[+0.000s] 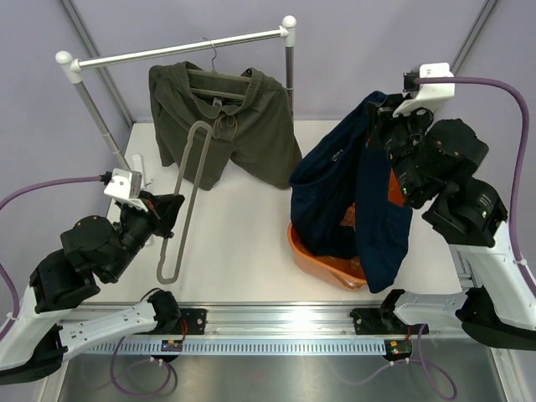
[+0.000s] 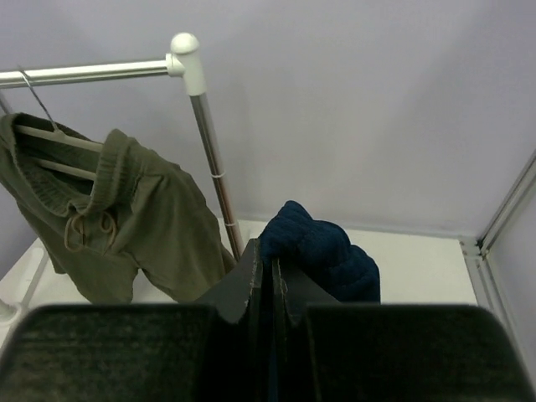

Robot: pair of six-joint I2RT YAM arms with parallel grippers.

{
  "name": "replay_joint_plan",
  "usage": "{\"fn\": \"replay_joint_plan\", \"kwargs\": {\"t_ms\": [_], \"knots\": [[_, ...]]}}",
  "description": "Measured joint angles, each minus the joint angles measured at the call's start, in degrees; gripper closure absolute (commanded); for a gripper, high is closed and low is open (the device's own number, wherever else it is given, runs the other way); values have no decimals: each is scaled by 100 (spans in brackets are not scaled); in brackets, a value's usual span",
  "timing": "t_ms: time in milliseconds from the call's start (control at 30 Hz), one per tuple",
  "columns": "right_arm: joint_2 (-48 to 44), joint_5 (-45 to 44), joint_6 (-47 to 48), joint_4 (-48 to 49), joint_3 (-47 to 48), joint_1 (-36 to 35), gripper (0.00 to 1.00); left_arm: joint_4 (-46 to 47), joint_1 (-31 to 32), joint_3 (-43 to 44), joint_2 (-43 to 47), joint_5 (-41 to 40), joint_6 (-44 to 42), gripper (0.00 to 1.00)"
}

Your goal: Remove the shorts from the hanger

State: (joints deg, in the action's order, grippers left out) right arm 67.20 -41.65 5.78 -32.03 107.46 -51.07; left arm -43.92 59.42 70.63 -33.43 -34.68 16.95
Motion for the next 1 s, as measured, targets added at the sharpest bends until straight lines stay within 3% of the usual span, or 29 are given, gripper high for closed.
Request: {"fn": "replay_joint_plan", "kwargs": {"t_ms": [167,300,600,767,800,867,1000], "knots": [[2,831,-848,-503,-223,929,100,-190,0,-85,146,24,111,100],[-129,1462,-1460,-625,-925,1683,100,-409,0,-129,238,26,168,100],[-444,3348,-2627,-291,-3781,3093,100,-697,-2,-214,385,26,260,100],[-463,4732,-3283,542,-5372,3550,100,-782,-2,-264,382,42,295,100],[-420,4892,-3357,590,-5536,3582,98,-815,-2,-264,382,74,299,100],[-374,5086,-3460,654,-5709,3587,74,-874,-2,-264,380,181,299,100],[-732,5141,-3517,678,-5753,3587,54,-1067,-2,-249,280,643,275,100]]}}
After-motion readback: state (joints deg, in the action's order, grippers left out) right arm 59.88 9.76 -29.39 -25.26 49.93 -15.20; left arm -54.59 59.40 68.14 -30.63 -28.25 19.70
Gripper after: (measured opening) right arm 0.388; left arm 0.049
